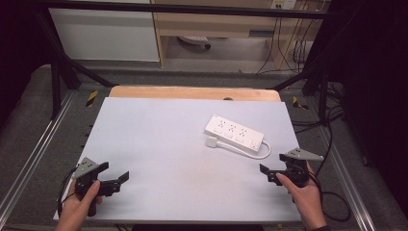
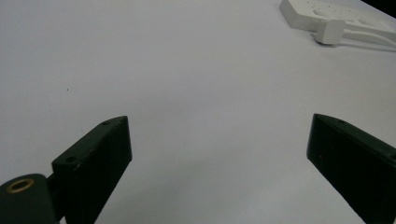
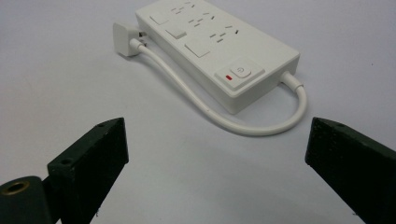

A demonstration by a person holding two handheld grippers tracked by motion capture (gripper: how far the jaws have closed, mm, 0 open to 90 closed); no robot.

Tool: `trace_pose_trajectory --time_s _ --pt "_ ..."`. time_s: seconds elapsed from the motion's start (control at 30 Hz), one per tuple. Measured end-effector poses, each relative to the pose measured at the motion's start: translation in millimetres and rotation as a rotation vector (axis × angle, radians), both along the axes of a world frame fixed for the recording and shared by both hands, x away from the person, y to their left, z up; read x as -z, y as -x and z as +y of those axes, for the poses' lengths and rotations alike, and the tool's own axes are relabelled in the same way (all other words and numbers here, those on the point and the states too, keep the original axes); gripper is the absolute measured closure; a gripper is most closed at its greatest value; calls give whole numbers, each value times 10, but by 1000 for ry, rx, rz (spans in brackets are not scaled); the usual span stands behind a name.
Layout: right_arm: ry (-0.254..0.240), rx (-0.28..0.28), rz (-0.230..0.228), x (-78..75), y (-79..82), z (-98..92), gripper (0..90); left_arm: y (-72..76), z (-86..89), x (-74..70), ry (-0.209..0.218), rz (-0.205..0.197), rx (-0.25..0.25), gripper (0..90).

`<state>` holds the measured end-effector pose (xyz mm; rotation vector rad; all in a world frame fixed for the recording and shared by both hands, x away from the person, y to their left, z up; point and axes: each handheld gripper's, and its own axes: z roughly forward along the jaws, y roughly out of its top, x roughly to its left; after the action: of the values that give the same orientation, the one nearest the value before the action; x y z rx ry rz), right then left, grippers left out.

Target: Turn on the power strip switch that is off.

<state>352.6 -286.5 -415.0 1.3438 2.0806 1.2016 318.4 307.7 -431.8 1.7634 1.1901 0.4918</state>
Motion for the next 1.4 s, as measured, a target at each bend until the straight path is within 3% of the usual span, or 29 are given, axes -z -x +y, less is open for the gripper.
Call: trace_pose_trajectory --time_s 0.63,1.4 --pt "-8 -19 -36 -314 -160 58 69 3 6 -4 17 9 -5 65" --pt "8 -50 -56 -611 -520 234 71 -6 -20 10 6 6 9 65"
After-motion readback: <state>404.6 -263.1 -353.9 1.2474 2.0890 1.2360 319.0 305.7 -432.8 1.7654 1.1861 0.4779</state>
